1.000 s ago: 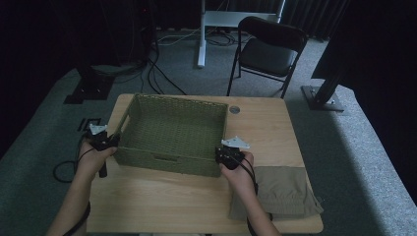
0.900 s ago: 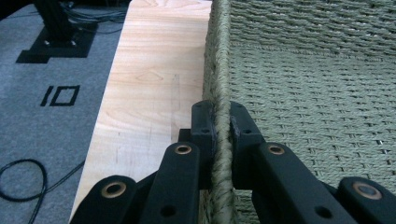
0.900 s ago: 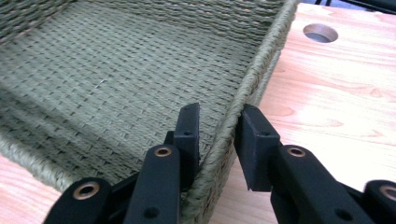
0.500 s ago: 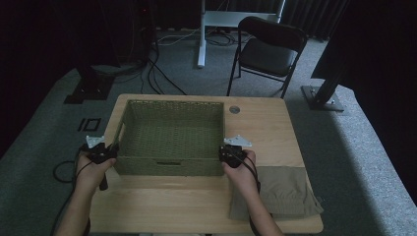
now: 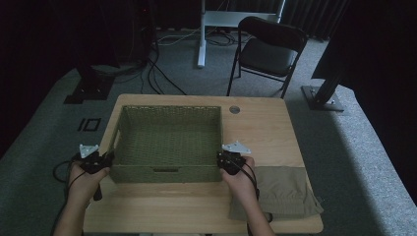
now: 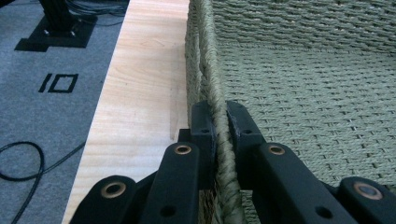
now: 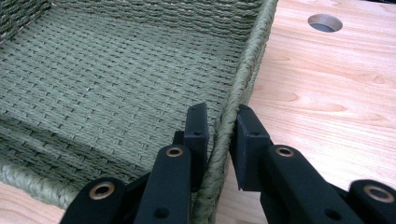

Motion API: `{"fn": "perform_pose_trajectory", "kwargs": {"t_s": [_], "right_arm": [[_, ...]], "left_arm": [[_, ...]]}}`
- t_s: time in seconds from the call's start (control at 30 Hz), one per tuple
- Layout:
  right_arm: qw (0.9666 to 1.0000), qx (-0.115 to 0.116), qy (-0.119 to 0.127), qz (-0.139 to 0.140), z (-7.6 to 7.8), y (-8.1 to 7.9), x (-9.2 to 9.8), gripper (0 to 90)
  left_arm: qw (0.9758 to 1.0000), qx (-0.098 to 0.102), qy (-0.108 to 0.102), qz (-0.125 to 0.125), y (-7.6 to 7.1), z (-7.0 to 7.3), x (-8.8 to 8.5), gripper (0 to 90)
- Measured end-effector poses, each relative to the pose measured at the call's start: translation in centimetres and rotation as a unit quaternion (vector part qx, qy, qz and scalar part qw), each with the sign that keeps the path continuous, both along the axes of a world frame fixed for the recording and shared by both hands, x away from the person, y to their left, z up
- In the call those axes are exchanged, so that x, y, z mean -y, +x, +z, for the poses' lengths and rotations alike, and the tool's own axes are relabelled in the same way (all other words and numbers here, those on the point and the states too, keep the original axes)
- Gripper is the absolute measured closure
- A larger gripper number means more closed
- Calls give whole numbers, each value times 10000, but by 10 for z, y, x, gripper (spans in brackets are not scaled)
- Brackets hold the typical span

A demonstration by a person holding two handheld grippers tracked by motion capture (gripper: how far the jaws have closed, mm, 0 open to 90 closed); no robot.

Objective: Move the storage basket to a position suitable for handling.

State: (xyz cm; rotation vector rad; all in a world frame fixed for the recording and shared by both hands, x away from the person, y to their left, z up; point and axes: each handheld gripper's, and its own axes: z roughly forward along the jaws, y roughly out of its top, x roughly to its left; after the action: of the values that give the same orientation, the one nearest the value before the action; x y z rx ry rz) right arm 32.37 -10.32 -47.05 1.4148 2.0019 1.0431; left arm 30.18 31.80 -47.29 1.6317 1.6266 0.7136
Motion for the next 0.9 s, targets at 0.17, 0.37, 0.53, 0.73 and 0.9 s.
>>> {"fn": "perform_pose_trajectory", "kwargs": {"t_s": [0.17,0.37,0.53,0.73,0.9], "right_arm": [[10000,13,-46,32,0,-6,-5,772],[10000,-27,18,28,0,-11,-10,771],[9999,-92,39,23,1,-11,-10,768],[9999,-133,22,41,2,-11,-10,759],[9994,-41,282,210,6,-7,-5,593]], "left_arm": [[10000,15,-59,19,-3,-1,-6,843],[10000,0,-92,10,-6,-1,-12,843],[10000,8,-65,3,-5,-1,-12,842],[9998,12,-191,-104,-5,-1,-14,807],[9973,133,-316,-656,-4,-2,-14,426]]}}
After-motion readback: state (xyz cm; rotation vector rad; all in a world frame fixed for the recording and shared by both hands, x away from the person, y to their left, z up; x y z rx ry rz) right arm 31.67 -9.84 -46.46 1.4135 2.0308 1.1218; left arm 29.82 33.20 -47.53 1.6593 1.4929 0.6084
